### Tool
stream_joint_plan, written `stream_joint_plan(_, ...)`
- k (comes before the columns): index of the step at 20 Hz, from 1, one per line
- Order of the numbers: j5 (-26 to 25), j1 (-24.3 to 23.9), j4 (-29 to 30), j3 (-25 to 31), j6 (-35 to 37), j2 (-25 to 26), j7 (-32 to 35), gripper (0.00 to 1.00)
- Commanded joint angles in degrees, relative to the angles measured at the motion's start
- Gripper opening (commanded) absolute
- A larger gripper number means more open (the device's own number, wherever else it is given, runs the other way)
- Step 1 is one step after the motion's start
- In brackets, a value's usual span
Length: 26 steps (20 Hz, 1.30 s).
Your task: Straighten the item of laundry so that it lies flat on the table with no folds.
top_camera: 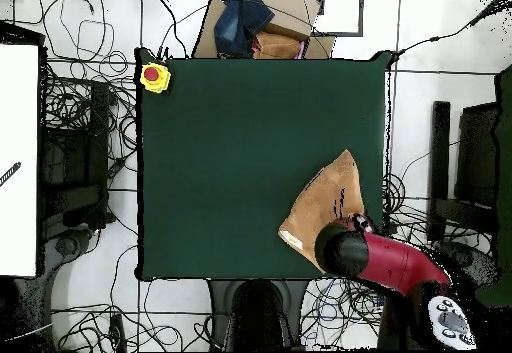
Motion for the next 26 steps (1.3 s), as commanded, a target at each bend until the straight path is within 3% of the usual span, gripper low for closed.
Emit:
stream_joint_plan(1,0.4,-9.9,10.5,8.3,-18.8,-5.1,19.6,0.0)
stream_joint_plan(14,1.9,-9.6,14.1,7.0,-20.0,-7.8,17.6,0.0)
stream_joint_plan(19,4.2,-9.6,16.6,7.7,-20.4,-8.6,19.8,0.0)
stream_joint_plan(22,7.9,-4.2,19.7,4.0,-21.0,-9.8,22.2,0.0)
stream_joint_plan(24,12.9,3.4,23.8,-1.0,-19.2,-14.8,24.6,0.0)
stream_joint_plan(26,18.2,11.2,25.7,-7.2,-12.8,-19.4,25.7,0.0)
